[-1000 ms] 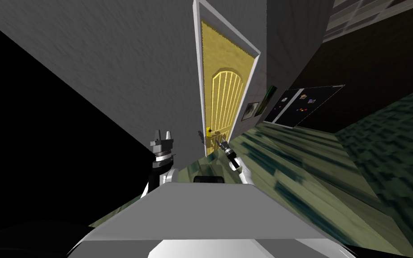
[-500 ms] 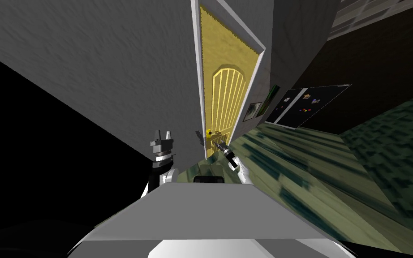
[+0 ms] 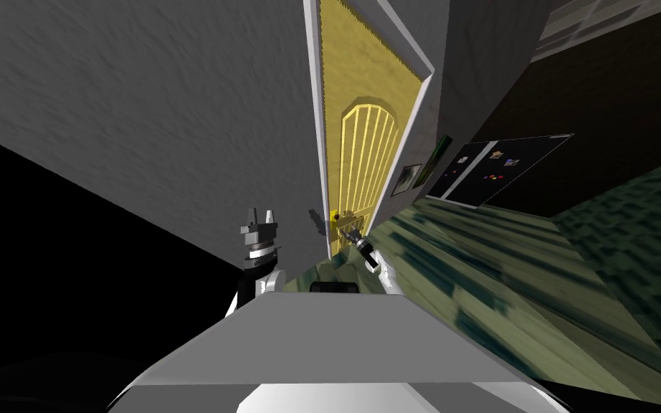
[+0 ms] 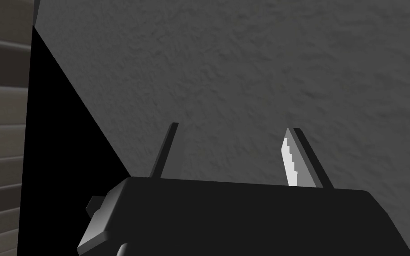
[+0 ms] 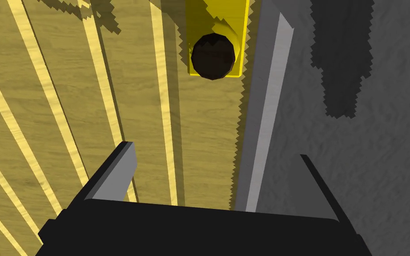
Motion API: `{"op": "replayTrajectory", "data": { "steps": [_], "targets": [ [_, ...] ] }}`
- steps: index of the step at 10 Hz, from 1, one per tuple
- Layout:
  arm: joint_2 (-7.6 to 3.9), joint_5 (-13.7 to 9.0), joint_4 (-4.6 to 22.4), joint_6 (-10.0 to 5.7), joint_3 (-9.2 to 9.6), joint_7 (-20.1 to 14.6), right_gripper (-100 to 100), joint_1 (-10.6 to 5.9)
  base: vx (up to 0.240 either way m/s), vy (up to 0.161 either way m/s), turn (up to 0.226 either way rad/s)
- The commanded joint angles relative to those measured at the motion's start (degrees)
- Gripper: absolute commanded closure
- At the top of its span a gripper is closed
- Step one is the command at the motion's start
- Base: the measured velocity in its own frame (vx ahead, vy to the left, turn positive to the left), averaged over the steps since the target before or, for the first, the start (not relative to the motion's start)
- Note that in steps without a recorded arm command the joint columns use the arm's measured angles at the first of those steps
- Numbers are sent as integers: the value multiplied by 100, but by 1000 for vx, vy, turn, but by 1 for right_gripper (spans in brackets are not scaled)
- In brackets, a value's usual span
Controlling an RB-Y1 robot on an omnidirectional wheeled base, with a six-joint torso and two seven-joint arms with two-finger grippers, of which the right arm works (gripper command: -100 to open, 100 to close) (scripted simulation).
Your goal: Pull the door open
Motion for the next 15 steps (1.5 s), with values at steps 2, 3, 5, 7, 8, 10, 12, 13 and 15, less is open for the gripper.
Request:
{"op": "replayTrajectory", "data": {
  "steps": [2, 3, 5, 7, 8, 10, 12, 13, 15],
  "targets": [
    [3, 79, 104, -18, 9, 40, -100, -49, 94, -3, 4],
    [-171, -25, 295, -176, -162, 41, -100, -105, 54, 167, 155],
    [-342, -137, 473, -328, -332, 32, -100, -156, 89, 200, 96],
    [-469, -221, 606, -440, -459, 26, -100, -194, 82, 130, 87],
    [-597, -306, 739, -554, -587, 20, -100, -231, 91, 131, 125],
    [-774, -424, 925, -711, -763, 10, -100, -284, 141, 120, 106],
    [-909, -514, 1066, -830, -898, 3, -100, -324, 146, 124, 71],
    [-964, -551, 1124, -879, -953, 0, -100, -340, 134, 112, 60],
    [-911, -520, 1064, -830, -908, 4, 100, -314, 21, 14, -3]
  ]
}}
